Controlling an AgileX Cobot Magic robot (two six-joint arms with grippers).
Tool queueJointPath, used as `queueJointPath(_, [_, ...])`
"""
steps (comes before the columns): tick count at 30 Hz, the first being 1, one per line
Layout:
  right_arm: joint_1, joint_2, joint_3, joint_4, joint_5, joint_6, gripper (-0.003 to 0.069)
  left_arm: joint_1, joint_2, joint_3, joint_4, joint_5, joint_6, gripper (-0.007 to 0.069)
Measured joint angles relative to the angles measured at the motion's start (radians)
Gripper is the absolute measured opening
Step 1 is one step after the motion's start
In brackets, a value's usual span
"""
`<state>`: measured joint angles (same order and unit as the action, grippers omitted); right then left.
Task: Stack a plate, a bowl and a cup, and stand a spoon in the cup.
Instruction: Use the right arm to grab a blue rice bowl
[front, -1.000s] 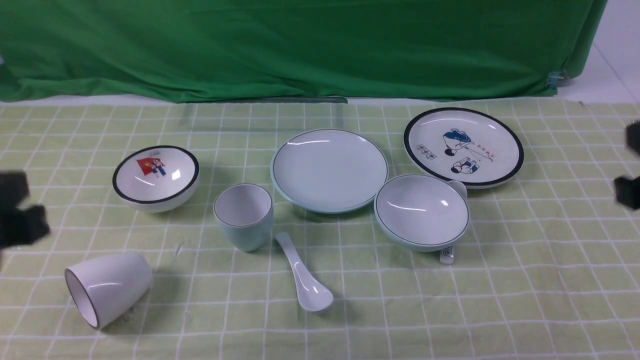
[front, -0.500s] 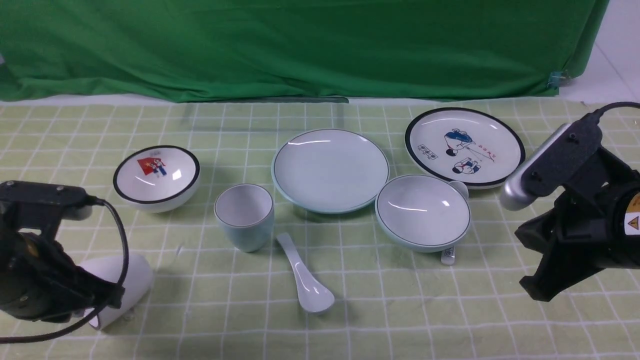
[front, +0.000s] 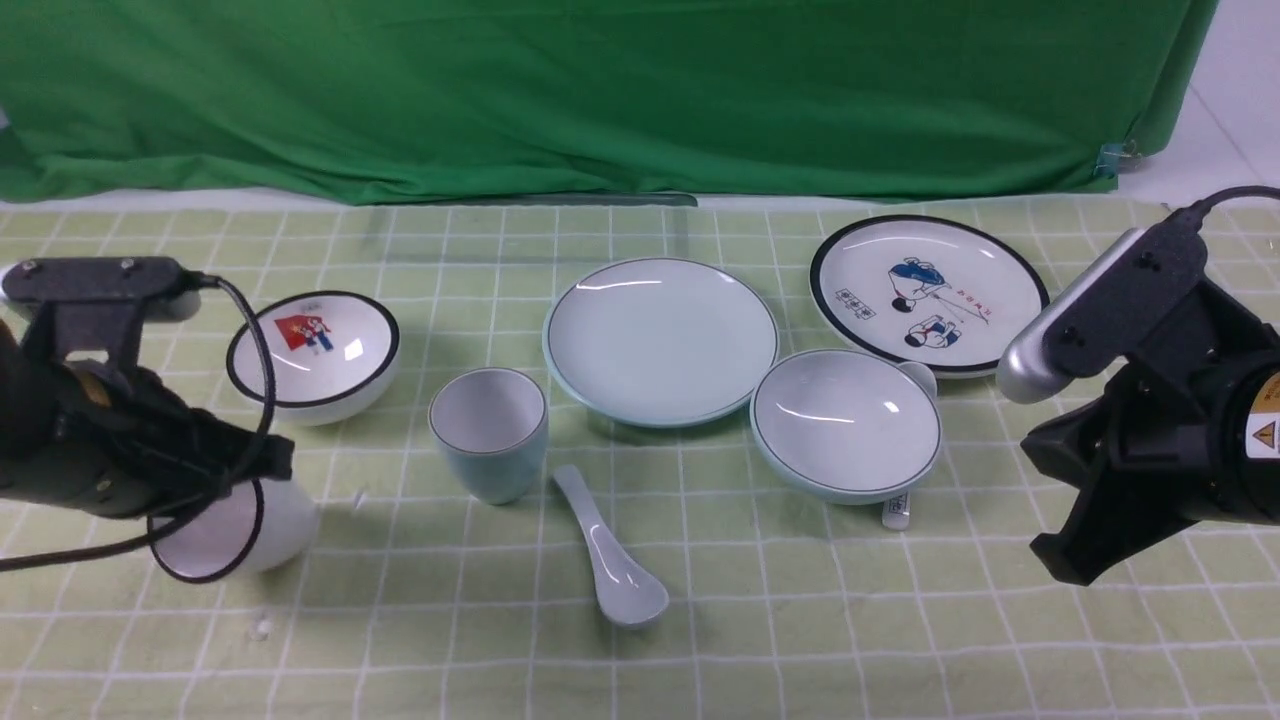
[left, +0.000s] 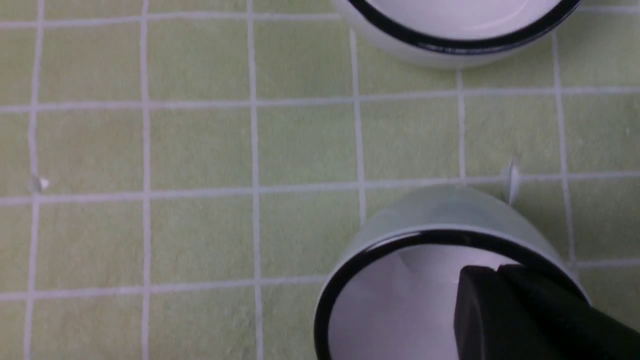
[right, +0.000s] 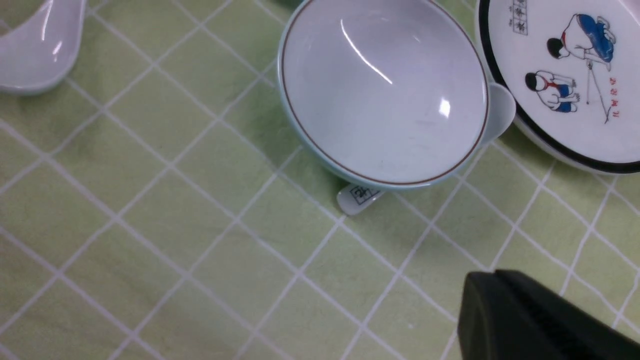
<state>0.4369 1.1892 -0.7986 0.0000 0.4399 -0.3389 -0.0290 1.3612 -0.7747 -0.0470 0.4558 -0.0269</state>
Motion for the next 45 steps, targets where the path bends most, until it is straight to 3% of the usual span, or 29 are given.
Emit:
queueJointPath(6, [0.000, 0.000, 0.000, 0.000, -0.001, 0.000, 0.0011, 0.000, 0.043, -0.004, -0.003, -0.015, 0.000, -0.0029])
queueJointPath(14, [0.000, 0.000, 0.000, 0.000, -0.002, 0.006, 0.0011, 0.000, 0.048, -0.087, -0.148, -0.021, 0.055, -0.0029])
queueJointPath(19, [0.000, 0.000, 0.000, 0.000, -0.002, 0.008, 0.0011, 0.000, 0.048, -0.139, -0.160, 0.002, 0.081, -0.0029])
queueJointPath(25, [0.000, 0.032, -0.018, 0.000, 0.017, 0.178, 0.0011, -0.021, 0.048, -0.218, -0.226, 0.107, 0.143, -0.0029])
queueJointPath(29, [-0.001, 0.144, -0.145, 0.021, 0.076, 0.211, 0.0017, -0.075, 0.054, -0.270, -0.226, 0.173, 0.167, -0.0029])
queueJointPath(31, [-0.002, 0.201, -0.201, 0.022, 0.108, 0.214, 0.0040, -0.091, 0.056, -0.277, -0.223, 0.176, 0.167, -0.0029])
queueJointPath(33, [-0.026, 0.331, -0.345, 0.026, 0.161, 0.215, 0.0162, -0.121, 0.062, -0.287, -0.223, 0.178, 0.168, -0.0029])
queueJointPath(35, [-0.043, 0.389, -0.391, 0.026, 0.170, 0.215, 0.0231, -0.128, 0.063, -0.288, -0.222, 0.188, 0.170, -0.0029])
queueJointPath(36, [-0.066, 0.466, -0.459, 0.026, 0.188, 0.219, 0.0311, -0.138, 0.066, -0.288, -0.220, 0.204, 0.173, -0.0029])
queueJointPath(38, [-0.094, 0.555, -0.536, 0.026, 0.220, 0.223, 0.0370, -0.146, 0.067, -0.288, -0.216, 0.225, 0.177, -0.0029])
queueJointPath(43, [-0.131, 0.690, -0.621, 0.026, 0.247, 0.236, 0.0391, -0.149, 0.067, -0.288, -0.212, 0.234, 0.182, -0.0020])
queueJointPath(45, [-0.138, 0.743, -0.630, 0.026, 0.253, 0.237, 0.0353, -0.149, 0.067, -0.288, -0.208, 0.235, 0.183, -0.0007])
